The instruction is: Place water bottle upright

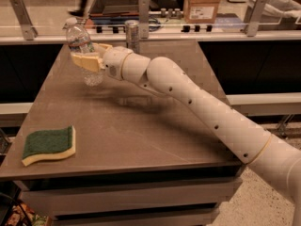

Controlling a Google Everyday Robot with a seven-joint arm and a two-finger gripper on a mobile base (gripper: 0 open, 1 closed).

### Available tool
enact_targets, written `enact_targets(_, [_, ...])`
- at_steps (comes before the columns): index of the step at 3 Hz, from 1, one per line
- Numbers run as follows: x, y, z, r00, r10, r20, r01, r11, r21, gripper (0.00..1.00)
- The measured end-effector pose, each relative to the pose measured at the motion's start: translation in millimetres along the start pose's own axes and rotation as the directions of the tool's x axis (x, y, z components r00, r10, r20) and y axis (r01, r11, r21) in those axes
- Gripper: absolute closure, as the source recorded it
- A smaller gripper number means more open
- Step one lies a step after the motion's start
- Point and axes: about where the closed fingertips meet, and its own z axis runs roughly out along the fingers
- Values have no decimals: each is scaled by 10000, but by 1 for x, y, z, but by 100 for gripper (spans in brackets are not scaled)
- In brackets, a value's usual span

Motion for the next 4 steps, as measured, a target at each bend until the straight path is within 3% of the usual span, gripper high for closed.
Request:
enact_targets(2, [6,47,49,10000,73,-66,-79,9946,-1037,36])
enact_targets(3, [7,53,53,9999,78,-71,-85,9934,-1146,11])
enact_targets(4, [7,55,55,9999,77,-70,-85,9929,-1187,0])
